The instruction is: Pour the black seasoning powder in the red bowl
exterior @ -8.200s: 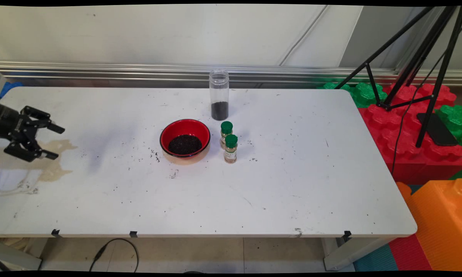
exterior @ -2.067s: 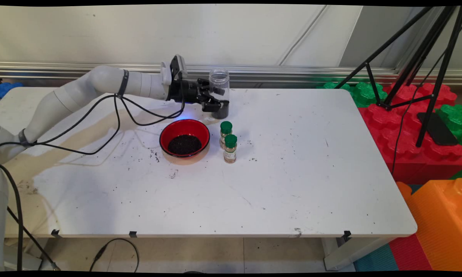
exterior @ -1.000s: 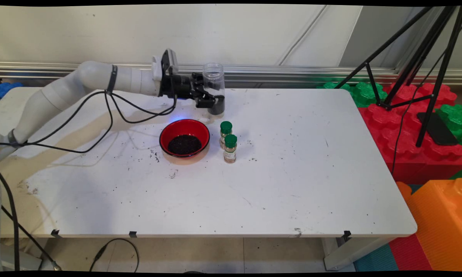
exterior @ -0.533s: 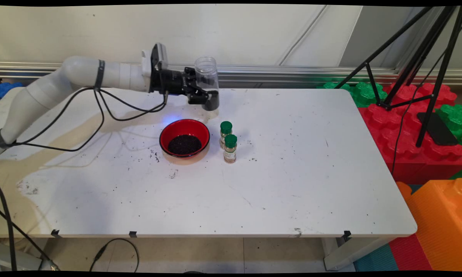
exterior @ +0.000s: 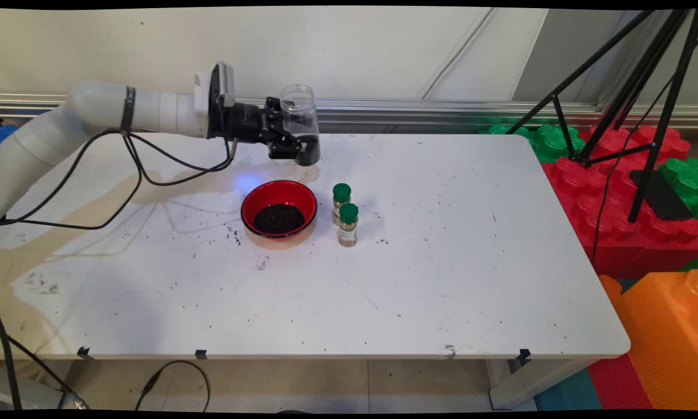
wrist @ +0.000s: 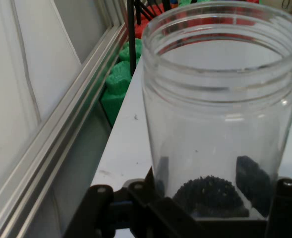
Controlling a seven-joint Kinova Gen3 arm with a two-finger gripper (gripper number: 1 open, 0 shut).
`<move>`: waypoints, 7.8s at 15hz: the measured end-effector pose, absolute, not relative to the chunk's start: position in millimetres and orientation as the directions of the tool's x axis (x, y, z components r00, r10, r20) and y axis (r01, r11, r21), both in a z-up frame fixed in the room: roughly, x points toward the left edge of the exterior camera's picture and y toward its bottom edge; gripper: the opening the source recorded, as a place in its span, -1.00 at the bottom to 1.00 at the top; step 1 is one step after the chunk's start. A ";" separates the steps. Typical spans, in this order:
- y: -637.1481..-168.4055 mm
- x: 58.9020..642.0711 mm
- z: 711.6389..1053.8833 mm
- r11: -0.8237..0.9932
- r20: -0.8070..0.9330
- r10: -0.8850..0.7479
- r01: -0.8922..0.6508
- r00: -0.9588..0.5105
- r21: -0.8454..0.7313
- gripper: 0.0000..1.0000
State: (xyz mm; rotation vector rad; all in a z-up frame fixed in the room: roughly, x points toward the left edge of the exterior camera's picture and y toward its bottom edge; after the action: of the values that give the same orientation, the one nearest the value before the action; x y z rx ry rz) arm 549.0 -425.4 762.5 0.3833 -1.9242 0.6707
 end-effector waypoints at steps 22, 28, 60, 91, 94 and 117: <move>-383.8 574.4 759.8 0.653 0.566 0.385 -0.218 -0.729 -0.725 -1.00; -380.1 575.0 759.0 0.584 0.440 0.470 -0.104 -0.765 -0.805 -1.00; -379.5 576.2 766.2 0.012 -0.374 0.692 0.528 -0.617 -0.849 -1.00; -364.9 558.9 781.2 -0.250 -0.641 0.640 0.674 -0.423 -0.695 -1.00; -363.2 557.6 782.3 -0.259 -0.648 0.638 0.676 -0.417 -0.690 -1.00; -354.0 546.8 787.2 -0.300 -0.673 0.631 0.679 -0.386 -0.670 -1.00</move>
State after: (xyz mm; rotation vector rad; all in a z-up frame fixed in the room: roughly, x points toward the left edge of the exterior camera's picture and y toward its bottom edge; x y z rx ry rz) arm 546.8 -354.0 787.2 -1.7627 -1.8819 1.8657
